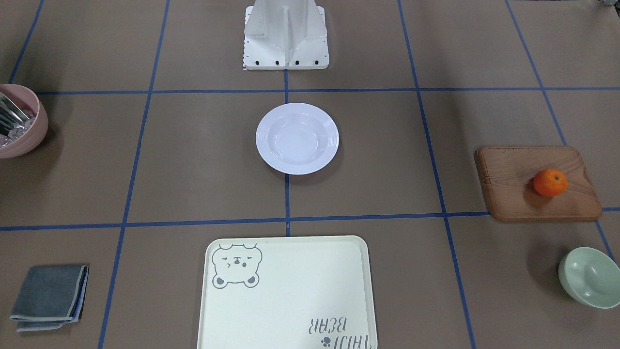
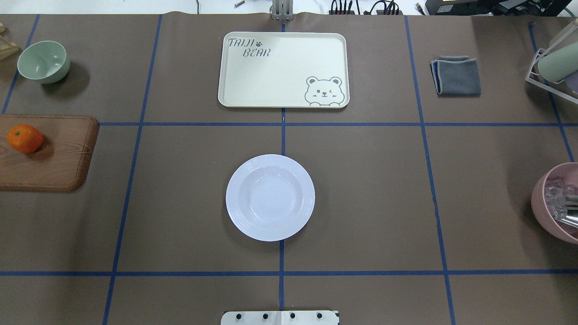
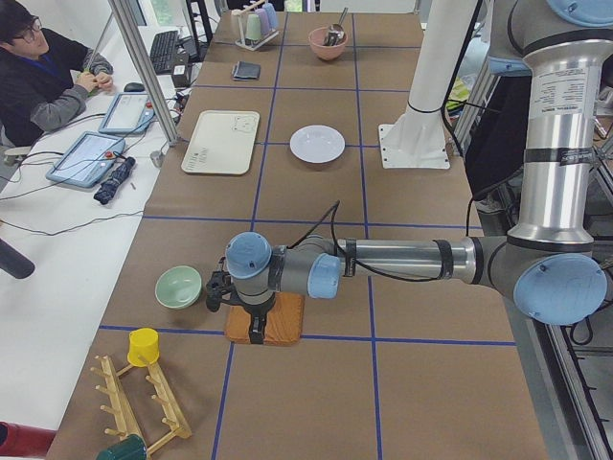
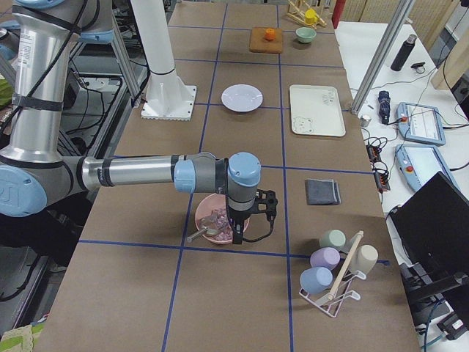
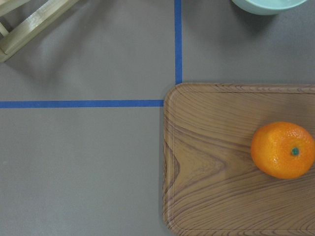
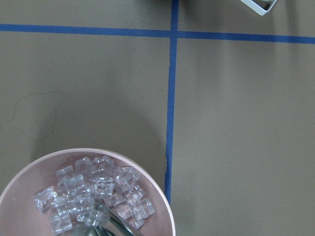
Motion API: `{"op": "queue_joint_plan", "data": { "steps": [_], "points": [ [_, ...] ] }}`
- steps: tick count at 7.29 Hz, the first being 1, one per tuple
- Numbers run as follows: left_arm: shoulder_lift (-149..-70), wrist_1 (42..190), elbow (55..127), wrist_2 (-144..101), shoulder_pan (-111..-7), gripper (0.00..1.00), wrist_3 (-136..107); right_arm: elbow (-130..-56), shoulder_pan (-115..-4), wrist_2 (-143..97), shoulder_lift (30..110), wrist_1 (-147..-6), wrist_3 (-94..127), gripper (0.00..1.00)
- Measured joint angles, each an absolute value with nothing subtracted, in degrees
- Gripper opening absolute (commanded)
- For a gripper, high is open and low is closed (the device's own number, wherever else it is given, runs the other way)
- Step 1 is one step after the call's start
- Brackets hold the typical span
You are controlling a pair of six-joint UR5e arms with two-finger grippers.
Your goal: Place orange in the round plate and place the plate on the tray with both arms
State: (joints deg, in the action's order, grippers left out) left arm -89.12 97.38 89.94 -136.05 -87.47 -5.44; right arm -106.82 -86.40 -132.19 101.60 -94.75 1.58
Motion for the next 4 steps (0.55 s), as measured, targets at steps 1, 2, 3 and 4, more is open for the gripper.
{"op": "queue_joint_plan", "data": {
  "steps": [1, 2, 3, 4],
  "points": [
    [-89.20, 97.36, 89.97, -135.98, -87.40, 0.98, -5.45, -106.86, -86.38, -132.19, 101.59, -94.75, 1.60, 1.00],
    [-89.30, 97.35, 90.15, -135.89, -87.29, 0.98, -5.45, -106.87, -86.37, -132.17, 101.52, -94.75, 1.68, 1.00],
    [-89.31, 97.38, 90.59, -135.94, -87.18, 0.98, -5.45, -106.97, -86.37, -132.13, 101.36, -94.75, 1.80, 1.00],
    [-89.23, 97.57, 91.29, -135.98, -87.11, 0.98, -5.45, -107.28, -86.38, -132.15, 101.09, -94.75, 1.88, 1.00]
  ]
}}
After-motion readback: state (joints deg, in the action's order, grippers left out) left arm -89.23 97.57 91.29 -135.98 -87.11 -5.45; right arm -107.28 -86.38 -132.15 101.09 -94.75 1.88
